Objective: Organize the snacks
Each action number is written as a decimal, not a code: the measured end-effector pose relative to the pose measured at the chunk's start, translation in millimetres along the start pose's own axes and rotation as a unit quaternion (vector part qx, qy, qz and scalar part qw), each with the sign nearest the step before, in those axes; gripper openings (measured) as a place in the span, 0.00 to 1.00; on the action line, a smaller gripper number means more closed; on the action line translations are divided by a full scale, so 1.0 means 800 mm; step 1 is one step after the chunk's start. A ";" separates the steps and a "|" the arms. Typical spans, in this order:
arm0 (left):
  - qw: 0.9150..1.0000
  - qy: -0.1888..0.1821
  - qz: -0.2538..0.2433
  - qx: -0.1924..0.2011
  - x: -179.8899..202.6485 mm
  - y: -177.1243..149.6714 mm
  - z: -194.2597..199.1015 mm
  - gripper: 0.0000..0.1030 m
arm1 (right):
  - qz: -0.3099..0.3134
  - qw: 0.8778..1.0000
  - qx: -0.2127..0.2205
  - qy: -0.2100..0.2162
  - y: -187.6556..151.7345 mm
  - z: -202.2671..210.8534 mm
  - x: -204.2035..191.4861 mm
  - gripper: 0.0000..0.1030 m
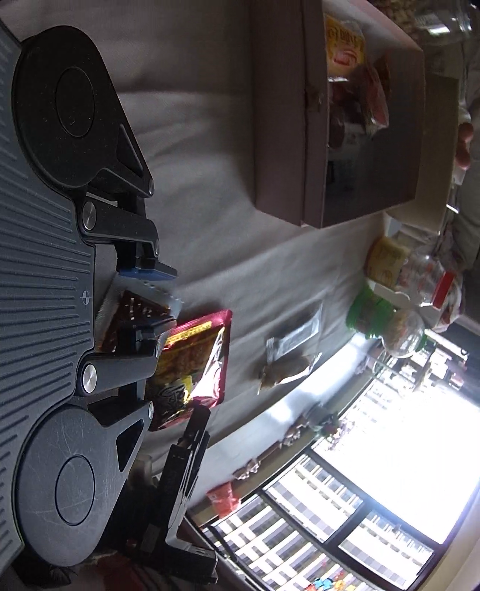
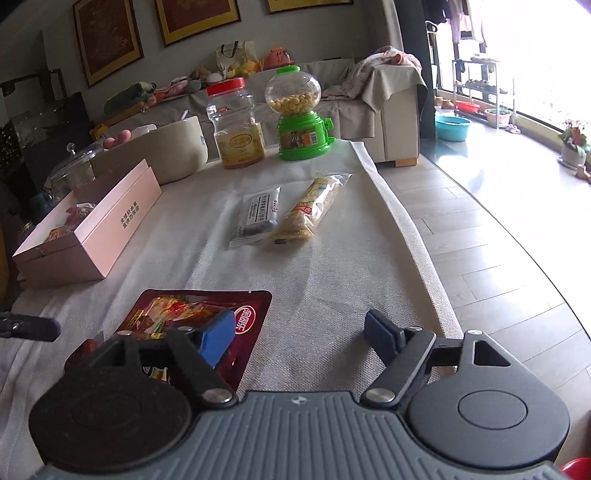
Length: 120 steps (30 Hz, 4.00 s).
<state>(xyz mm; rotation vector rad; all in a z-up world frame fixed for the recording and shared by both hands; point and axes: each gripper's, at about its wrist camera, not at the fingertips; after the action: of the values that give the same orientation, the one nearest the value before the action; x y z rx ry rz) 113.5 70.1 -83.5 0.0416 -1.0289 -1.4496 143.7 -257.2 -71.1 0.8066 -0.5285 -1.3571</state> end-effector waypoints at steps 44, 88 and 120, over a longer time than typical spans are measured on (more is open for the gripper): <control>0.978 0.040 -0.191 -0.070 0.112 -0.077 -0.026 0.26 | -0.044 0.999 0.011 -0.014 -0.024 0.024 -0.010 0.75; 0.987 0.106 -0.119 -0.010 0.045 -0.039 -0.017 0.33 | 0.068 0.996 -0.003 -0.061 -0.032 0.025 -0.036 0.88; 0.975 0.155 -0.160 -0.024 0.056 -0.055 -0.021 0.62 | 0.065 0.996 -0.003 -0.062 -0.033 0.024 -0.034 0.89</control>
<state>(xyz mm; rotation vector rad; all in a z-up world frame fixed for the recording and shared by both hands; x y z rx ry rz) 79.9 15.3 -95.2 0.4024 -0.7514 -1.6935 107.7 -235.2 -75.9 0.6746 -0.6621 -1.2929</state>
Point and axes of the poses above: each gripper's, at about its wrist camera, not at the fingertips, and z roughly against the way its jaws point, x to its right, y to its top, and after that the axes turned 9 degrees about -y, right-handed
